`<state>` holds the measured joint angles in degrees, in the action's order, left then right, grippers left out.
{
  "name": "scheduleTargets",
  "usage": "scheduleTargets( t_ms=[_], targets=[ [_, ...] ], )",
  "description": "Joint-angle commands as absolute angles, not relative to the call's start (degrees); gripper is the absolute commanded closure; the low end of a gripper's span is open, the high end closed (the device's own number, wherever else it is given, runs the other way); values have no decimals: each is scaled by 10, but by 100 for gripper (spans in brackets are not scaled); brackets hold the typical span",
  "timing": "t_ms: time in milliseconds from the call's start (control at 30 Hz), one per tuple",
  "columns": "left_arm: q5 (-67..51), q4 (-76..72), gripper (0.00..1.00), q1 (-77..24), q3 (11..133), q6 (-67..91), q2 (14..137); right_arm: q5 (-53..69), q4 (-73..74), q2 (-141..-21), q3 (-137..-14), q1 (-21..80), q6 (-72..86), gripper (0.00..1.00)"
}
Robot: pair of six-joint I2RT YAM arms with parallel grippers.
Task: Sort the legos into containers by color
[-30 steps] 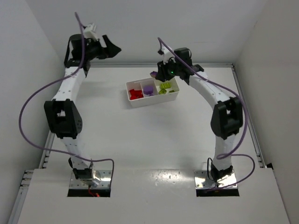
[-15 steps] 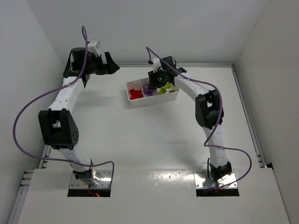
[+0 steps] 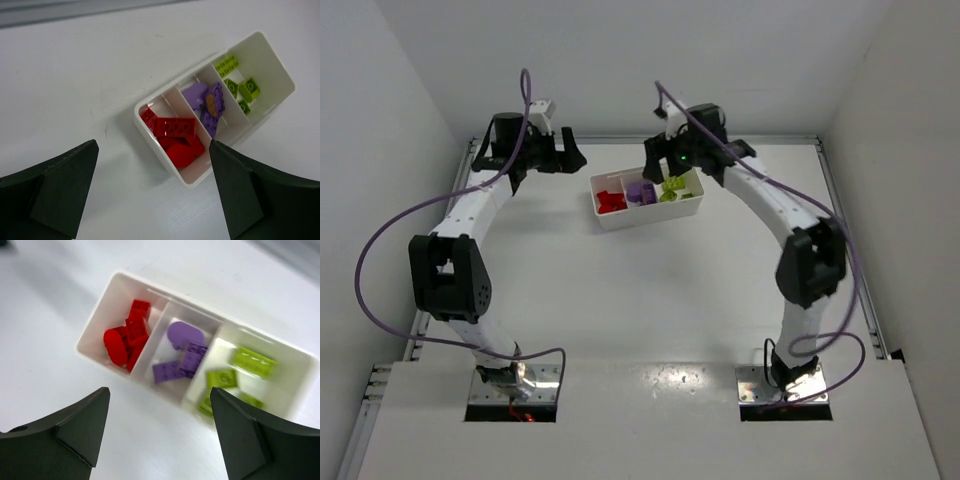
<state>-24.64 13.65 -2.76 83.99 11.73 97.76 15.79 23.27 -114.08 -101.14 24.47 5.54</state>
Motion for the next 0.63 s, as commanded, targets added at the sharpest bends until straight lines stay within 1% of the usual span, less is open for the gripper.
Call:
scheduleTargets(
  t_ms=[0,67,100,133,200,233,367,467,600],
  targets=[
    [-228,135,0,-47,790,110,930,95,192,-996,-912,197,47,17],
    [-220,130,0,-53,760,105,916,78,186,-948,-847,172,47,17],
    [-208,121,0,-53,745,105,907,63,172,-902,-813,157,52,16],
    [-198,113,0,-53,728,112,899,63,172,-882,-751,142,52,15],
    [-173,105,0,-53,687,126,887,57,150,-844,-690,95,65,15],
    [-164,100,0,-53,676,131,882,57,143,-826,-633,79,65,15],
    [-126,62,0,-53,608,150,860,83,95,-753,-502,2,92,15],
    [-118,54,0,-53,585,144,853,107,82,-730,-469,-22,98,15],
    [-105,47,0,-53,572,139,847,124,82,-722,-459,-40,104,15]
  ],
)
